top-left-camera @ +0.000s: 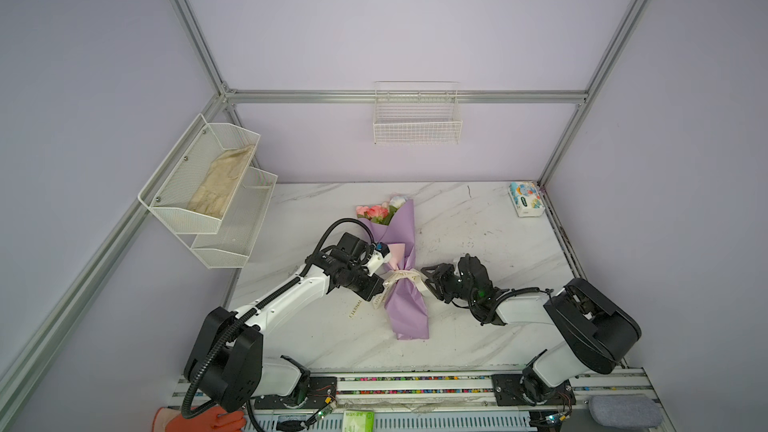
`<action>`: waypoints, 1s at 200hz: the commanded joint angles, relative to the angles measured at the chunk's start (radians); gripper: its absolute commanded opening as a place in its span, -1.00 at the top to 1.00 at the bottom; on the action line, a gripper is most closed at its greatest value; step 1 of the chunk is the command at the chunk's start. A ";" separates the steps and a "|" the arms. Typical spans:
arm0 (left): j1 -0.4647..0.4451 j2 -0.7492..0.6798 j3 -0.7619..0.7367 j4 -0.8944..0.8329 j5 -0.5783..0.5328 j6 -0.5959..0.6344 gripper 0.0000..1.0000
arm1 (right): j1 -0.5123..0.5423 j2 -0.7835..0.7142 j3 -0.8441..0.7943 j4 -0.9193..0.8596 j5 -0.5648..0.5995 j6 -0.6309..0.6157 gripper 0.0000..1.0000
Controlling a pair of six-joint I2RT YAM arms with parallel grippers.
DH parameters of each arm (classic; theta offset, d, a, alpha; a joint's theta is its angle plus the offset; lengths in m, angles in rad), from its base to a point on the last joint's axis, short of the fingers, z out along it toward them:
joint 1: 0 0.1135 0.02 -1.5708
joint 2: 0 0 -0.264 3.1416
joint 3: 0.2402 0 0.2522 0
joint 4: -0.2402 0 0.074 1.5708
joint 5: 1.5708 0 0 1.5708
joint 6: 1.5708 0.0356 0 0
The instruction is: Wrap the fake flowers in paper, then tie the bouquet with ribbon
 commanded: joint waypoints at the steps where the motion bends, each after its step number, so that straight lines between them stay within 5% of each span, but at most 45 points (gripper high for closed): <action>1: 0.009 -0.018 0.084 0.014 0.026 0.033 1.00 | 0.025 0.014 -0.005 0.113 0.020 0.154 0.00; 27: 0.009 -0.020 0.084 0.014 0.020 0.033 1.00 | 0.037 0.008 -0.025 0.121 0.058 0.194 0.10; 107: 0.008 -0.032 0.078 0.013 0.005 0.030 1.00 | 0.036 -0.125 -0.039 -0.012 0.160 0.139 1.00; 164: 0.009 -0.039 0.073 0.010 0.001 0.029 1.00 | 0.027 -0.139 0.000 -0.081 0.149 0.075 1.00; 200: 0.009 -0.038 0.070 0.012 0.000 0.028 1.00 | 0.028 -0.163 -0.004 -0.220 0.163 0.072 0.32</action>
